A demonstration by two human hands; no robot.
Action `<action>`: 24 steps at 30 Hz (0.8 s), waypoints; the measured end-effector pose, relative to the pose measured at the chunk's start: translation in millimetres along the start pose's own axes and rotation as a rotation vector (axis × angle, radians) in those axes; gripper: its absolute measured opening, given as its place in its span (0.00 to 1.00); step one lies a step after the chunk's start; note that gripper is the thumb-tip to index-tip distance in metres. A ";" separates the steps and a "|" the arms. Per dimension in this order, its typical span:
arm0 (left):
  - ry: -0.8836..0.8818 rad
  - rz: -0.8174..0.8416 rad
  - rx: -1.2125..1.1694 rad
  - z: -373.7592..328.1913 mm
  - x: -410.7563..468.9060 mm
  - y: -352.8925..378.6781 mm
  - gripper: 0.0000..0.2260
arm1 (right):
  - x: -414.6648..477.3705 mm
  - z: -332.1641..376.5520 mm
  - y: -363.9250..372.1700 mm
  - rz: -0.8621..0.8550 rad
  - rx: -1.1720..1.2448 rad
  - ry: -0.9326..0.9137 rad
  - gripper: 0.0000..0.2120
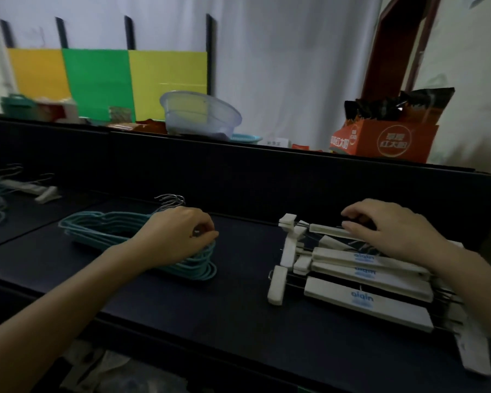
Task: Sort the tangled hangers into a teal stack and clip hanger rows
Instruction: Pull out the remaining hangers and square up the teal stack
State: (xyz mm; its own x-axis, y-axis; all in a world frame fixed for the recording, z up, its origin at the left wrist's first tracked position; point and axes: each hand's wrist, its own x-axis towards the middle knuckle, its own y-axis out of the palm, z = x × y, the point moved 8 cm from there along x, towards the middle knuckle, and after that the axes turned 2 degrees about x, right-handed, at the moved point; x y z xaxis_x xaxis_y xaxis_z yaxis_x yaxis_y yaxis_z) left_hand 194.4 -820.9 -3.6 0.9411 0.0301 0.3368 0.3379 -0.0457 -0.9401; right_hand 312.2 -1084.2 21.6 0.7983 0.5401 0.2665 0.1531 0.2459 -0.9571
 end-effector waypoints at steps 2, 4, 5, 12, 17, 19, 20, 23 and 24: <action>-0.026 -0.029 0.028 11.9 -10.7 -5.1 0.11 | 5.0 24.0 -1.7 -0.038 0.041 -0.077 0.15; -0.058 -0.044 0.041 26.9 -23.3 -9.8 0.11 | 10.0 52.6 0.0 -0.060 0.077 -0.157 0.13; -0.075 -0.051 0.042 35.2 -29.8 -12.2 0.11 | 12.1 67.9 1.1 -0.065 0.096 -0.193 0.12; -0.208 -0.053 0.113 103.8 -86.9 -31.3 0.11 | 27.3 177.8 14.6 -0.064 0.180 -0.374 0.09; -0.272 -0.032 0.147 166.5 -136.9 -51.3 0.11 | 39.0 265.1 37.1 -0.029 0.229 -0.436 0.09; -0.292 -0.020 0.169 195.4 -155.6 -58.8 0.11 | 42.4 301.7 48.5 -0.006 0.255 -0.452 0.09; -0.301 -0.014 0.177 210.4 -164.8 -61.8 0.11 | 44.0 320.6 54.6 0.003 0.260 -0.463 0.09; -0.316 -0.002 0.192 255.0 -193.8 -68.0 0.11 | 47.2 378.9 73.8 0.017 0.260 -0.507 0.10; -0.320 0.009 0.194 269.2 -203.4 -68.7 0.11 | 47.8 397.3 80.9 0.021 0.257 -0.519 0.11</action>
State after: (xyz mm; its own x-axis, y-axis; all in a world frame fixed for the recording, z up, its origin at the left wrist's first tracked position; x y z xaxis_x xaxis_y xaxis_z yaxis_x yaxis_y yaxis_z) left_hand -23.7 -555.1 -21.8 0.8819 0.3425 0.3240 0.2922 0.1422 -0.9457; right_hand 131.4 -718.6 2.1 0.3999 0.8549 0.3305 -0.0575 0.3833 -0.9218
